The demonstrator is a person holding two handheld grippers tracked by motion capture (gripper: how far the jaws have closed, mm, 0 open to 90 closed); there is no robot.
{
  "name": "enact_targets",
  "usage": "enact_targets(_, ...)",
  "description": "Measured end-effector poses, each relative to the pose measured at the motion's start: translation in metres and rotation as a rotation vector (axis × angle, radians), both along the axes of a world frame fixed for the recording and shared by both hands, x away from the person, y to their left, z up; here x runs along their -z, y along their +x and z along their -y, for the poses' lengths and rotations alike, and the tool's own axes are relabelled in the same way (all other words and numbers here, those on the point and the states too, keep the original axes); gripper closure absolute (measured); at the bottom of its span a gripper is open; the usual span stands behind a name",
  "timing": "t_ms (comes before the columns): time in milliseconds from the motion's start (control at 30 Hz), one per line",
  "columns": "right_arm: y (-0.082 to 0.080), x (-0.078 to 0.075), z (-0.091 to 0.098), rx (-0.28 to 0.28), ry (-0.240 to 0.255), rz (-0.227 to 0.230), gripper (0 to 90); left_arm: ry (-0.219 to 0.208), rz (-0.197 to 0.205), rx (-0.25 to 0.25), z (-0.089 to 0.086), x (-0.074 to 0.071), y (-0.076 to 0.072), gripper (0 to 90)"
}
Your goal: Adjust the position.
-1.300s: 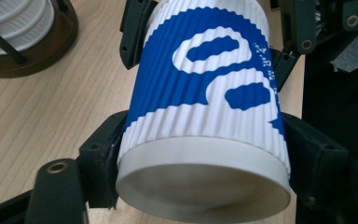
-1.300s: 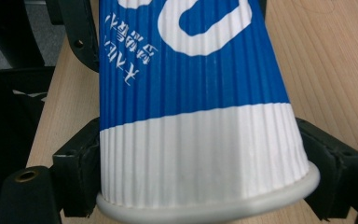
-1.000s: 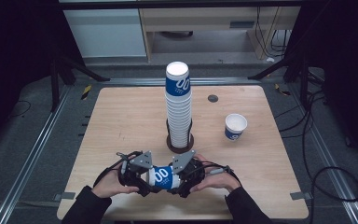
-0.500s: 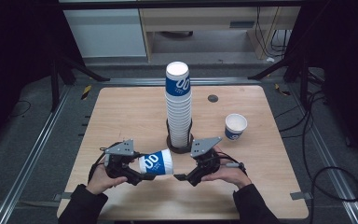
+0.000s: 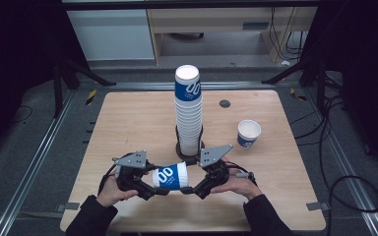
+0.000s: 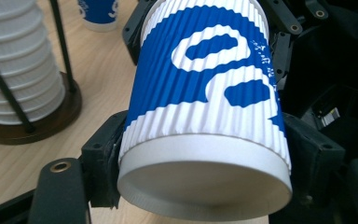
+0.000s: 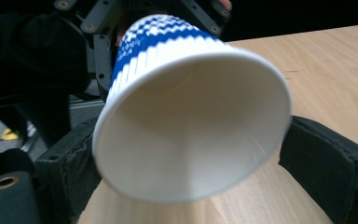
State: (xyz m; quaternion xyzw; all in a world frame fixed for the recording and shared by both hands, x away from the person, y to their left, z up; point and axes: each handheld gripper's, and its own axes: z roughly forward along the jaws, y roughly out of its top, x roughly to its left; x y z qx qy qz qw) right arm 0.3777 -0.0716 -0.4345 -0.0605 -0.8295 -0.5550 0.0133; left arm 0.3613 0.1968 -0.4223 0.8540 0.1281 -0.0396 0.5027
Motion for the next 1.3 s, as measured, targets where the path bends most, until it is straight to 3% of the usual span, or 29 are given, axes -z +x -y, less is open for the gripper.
enact_targets(267, -0.001, 0.001, -0.002, -0.048, 0.017, -0.02, 15.1, -0.009, -0.023, 0.025, 0.001, 0.002, 0.001, 25.7)
enact_targets(467, -0.001, 0.0, -0.001, -0.042, 0.013, -0.019, 16.2, -0.004, -0.02, 0.009, 0.002, 0.002, 0.001, 24.4)
enact_targets(567, -0.001, -0.001, 0.001, -0.03, 0.003, -0.021, 16.3, 0.02, -0.008, -0.006, 0.001, 0.001, 0.001, 18.3)
enact_targets(700, 0.0, -0.002, 0.004, -0.004, -0.049, -0.004, 16.2, 0.086, 0.001, -0.018, -0.003, 0.0, 0.003, 15.5)
enact_targets(867, 0.0, 0.006, -0.001, 0.016, -0.147, 0.013, 15.9, 0.217, 0.042, -0.023, 0.004, 0.006, 0.001, 14.4)
enact_targets(1000, -0.002, 0.013, -0.011, -0.002, -0.21, 0.016, 15.9, 0.322, 0.058, 0.008, 0.013, 0.014, -0.002, 14.4)
enact_targets(1133, -0.005, 0.017, -0.019, -0.032, -0.235, 0.018, 15.8, 0.391, 0.065, 0.046, 0.022, 0.021, -0.005, 14.6)
enact_targets(1300, -0.007, 0.019, -0.025, -0.06, -0.258, 0.012, 15.8, 0.428, 0.058, 0.082, 0.027, 0.026, -0.008, 19.8)
